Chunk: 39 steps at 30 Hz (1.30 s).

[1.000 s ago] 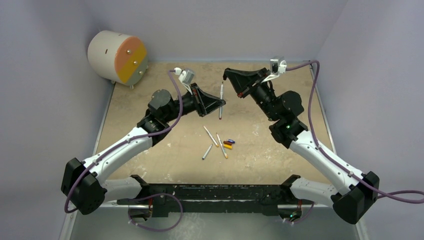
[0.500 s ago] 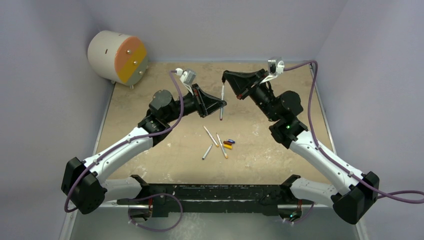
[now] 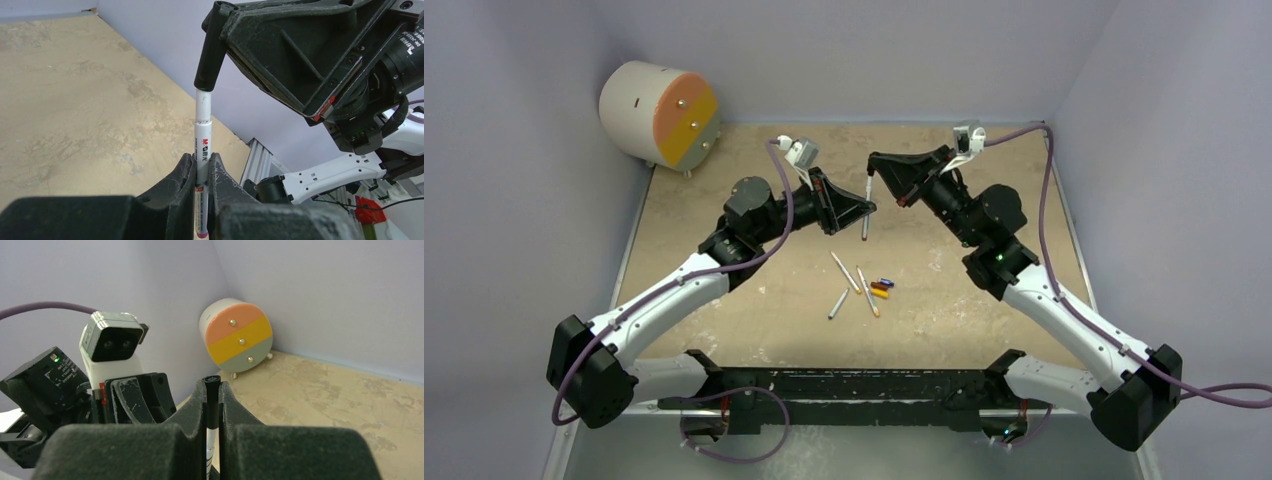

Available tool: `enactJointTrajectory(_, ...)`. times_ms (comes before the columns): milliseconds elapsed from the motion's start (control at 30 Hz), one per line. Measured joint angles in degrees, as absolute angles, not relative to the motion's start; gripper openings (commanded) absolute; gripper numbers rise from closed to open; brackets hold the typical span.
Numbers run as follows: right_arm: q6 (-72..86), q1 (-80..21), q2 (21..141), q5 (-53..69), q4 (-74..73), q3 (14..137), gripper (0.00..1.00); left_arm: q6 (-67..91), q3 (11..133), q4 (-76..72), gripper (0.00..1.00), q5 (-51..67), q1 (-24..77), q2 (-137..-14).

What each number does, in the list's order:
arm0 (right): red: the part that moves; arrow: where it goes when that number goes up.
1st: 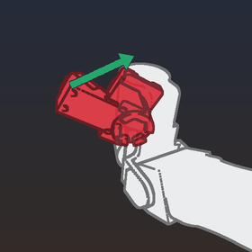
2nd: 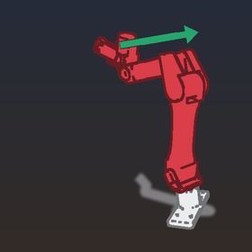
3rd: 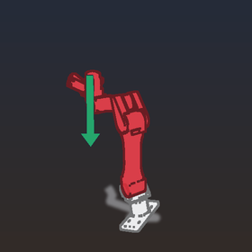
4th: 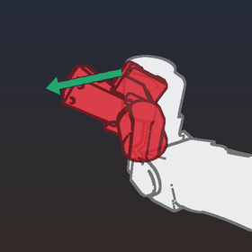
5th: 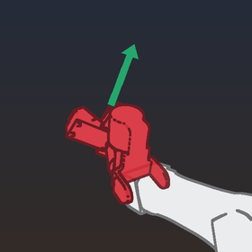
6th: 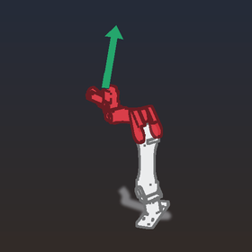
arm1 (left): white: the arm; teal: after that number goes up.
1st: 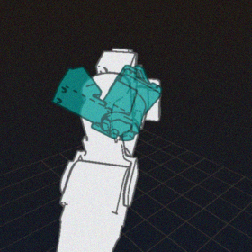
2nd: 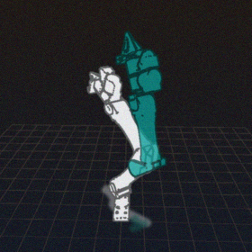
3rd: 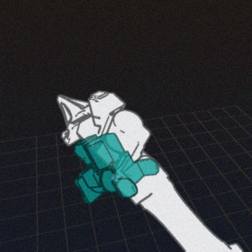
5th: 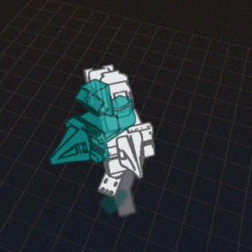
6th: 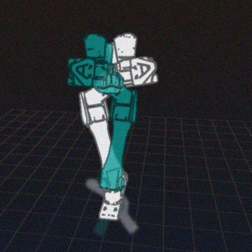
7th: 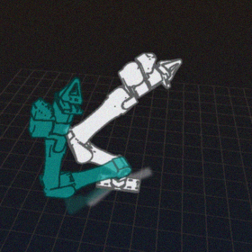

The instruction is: Insert the pens into the pen caps

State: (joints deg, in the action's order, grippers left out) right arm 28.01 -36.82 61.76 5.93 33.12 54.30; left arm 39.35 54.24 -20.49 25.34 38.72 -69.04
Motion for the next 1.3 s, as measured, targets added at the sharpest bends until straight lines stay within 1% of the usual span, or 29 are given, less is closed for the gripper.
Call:
enactJointTrajectory(133, 28.45, -36.62, 61.82, 7.22, 30.96, 54.70, 0.00, 35.83, 55.46, -17.32, 0.00, 25.04, 38.76, -69.04)
enactJointTrajectory(333, 28.58, -36.32, 62.98, 9.32, 24.29, 58.81, 0.00, 28.12, 58.02, -11.31, 0.00, 22.96, 38.79, -68.29)
enactJointTrajectory(500, 29.08, -36.32, 63.00, 11.20, 23.42, 58.98, 0.00, 24.58, 58.65, -8.32, 0.00, 21.26, 39.16, -67.07)
enactJointTrajectory(900, 30.70, -35.92, 62.41, 13.10, 33.41, 52.05, 0.00, 24.67, 58.74, -6.70, 0.00, 20.01, 39.51, -66.89)
enactJointTrajectory(1300, 30.94, -35.31, 61.21, 14.11, 37.01, 46.72, 0.00, 24.40, 60.10, -1.89, 0.00, 20.75, 39.90, -68.49)
